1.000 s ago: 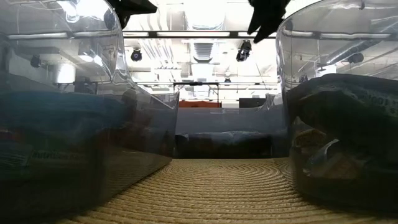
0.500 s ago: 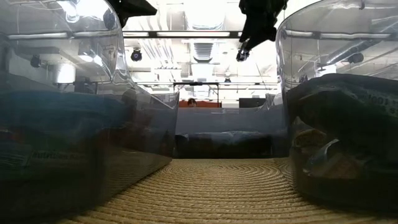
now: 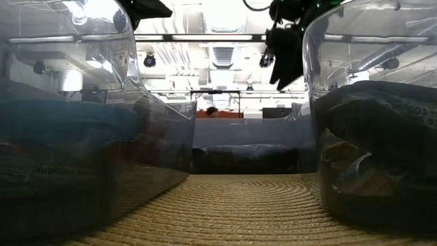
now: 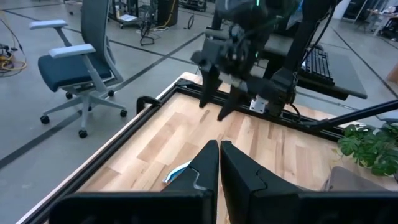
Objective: Pick and place Granola Bars by type
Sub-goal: Put the top yellow granola bar into the bottom right black bin
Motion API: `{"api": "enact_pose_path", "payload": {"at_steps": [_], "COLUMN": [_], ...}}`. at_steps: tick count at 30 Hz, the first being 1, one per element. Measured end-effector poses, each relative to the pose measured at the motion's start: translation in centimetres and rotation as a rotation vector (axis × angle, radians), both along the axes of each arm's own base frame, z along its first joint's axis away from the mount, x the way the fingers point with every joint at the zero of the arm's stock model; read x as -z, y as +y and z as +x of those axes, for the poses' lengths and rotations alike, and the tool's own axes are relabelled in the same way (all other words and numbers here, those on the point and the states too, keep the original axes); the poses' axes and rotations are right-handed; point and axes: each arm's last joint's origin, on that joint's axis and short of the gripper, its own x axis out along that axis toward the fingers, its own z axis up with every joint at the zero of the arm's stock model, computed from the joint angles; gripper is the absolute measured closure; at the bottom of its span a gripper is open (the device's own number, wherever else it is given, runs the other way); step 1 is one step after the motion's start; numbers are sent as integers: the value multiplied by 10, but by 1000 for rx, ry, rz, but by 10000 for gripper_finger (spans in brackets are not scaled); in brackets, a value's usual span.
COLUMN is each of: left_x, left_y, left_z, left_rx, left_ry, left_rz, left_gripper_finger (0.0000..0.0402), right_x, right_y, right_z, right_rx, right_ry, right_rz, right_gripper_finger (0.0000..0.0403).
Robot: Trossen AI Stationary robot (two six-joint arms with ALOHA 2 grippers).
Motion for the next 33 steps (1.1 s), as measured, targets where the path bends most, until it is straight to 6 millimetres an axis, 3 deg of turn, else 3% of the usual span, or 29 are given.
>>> {"api": "enact_pose_path", "payload": {"at_steps": [15,25,33], "left_x": [2,13,16], "left_y": [1,1,1], "left_z": [1,2,3], "left_rx": [-11,-18,-26], "left_ry": [5,35,33], "left_rz": [1,-21,-30], "left_gripper_finger": [402,402,402], "right_x": [72,96,123], "right_y": [4,5,0], "right_z": [-8,-11,2], "right_rx": [16,7,-11], "right_ry": [-9,-45,-8], "right_rz": [9,-13,13], "right_gripper_finger": [165,165,165]}}
